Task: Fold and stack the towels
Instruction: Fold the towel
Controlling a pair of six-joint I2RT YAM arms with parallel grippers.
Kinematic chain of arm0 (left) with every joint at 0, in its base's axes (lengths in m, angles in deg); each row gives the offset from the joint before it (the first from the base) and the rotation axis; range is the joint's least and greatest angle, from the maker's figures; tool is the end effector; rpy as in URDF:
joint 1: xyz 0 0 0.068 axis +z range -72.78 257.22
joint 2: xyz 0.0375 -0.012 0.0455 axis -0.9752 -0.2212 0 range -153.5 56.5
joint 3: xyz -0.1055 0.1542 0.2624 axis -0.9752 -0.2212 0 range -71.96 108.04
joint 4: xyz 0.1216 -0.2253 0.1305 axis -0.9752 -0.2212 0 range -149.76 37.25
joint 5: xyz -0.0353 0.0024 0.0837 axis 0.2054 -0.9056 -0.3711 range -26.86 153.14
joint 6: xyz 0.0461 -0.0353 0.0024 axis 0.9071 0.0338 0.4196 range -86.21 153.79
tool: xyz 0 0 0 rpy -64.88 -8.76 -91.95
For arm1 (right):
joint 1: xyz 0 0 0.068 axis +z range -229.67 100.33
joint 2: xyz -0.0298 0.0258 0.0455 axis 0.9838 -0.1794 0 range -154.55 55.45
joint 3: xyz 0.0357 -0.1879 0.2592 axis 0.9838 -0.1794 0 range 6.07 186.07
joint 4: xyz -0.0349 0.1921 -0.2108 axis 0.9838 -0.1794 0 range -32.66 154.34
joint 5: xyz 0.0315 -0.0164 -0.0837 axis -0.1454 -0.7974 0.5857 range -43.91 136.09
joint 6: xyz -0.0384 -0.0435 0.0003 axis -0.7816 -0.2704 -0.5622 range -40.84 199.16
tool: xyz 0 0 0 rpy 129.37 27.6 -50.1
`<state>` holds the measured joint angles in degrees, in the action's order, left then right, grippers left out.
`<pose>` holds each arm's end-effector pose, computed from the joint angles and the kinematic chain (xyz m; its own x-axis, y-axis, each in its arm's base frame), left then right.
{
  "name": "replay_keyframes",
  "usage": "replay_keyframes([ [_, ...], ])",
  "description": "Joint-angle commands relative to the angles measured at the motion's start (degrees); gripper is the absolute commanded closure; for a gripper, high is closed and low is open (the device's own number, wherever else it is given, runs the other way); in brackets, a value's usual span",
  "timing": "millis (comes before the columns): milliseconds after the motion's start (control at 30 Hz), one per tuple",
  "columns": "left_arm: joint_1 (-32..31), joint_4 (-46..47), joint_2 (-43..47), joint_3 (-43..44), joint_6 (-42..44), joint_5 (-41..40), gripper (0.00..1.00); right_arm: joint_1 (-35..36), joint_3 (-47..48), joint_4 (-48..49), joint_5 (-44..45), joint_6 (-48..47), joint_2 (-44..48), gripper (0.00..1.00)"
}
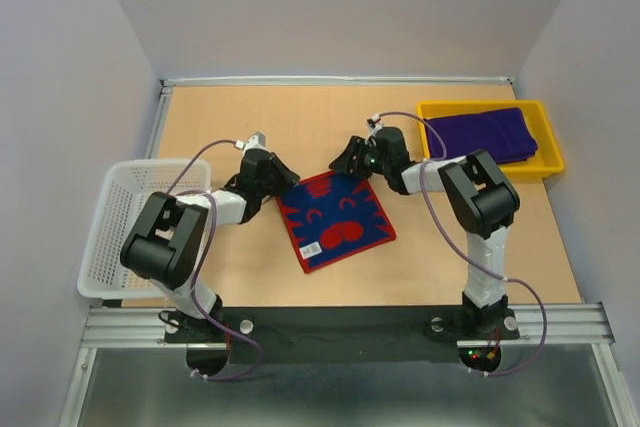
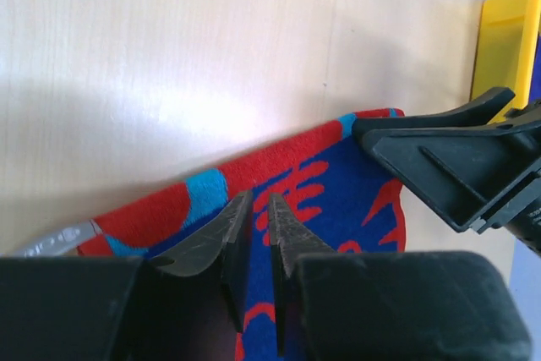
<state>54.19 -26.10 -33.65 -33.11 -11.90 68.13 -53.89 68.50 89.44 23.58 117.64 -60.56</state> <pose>0.3142 -0.1375 0.2049 -0.5990 -0.5200 -0.6090 0.0485 0.7355 -0.6757 0.4136 0.2174 0.1592 -0.7746 0.2644 -0.5746 -0.2846 0.6656 0.6899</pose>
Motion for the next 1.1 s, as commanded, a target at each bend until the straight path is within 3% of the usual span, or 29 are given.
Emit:
replay_keyframes([
  [0,1.8,8.9,-4.0,-3.0,0.2,1.7,0.78,-1.3,-2.2,13.4,2.3,3.3,-2.4,0.43],
  [133,4.0,15.6,-6.6,-7.3,-3.3,3.0,0.82,-2.2,-6.4,18.7,3.0,4.3,-5.2,0.43],
  [533,7.4,17.9,-2.2,-12.8,-6.6,0.6,0.83,-5.0,-14.3,23.0,6.1,3.9,-2.1,0.43],
  [733,7.5,7.5,4.5,-6.4,-0.5,-0.1,0.74,-5.7,-13.7,17.5,4.9,-4.3,4.5,0.43],
  [1067,7.4,-18.4,13.8,8.9,14.7,-4.5,0.35,-4.6,-8.9,-13.3,9.5,-20.4,17.0,0.43],
])
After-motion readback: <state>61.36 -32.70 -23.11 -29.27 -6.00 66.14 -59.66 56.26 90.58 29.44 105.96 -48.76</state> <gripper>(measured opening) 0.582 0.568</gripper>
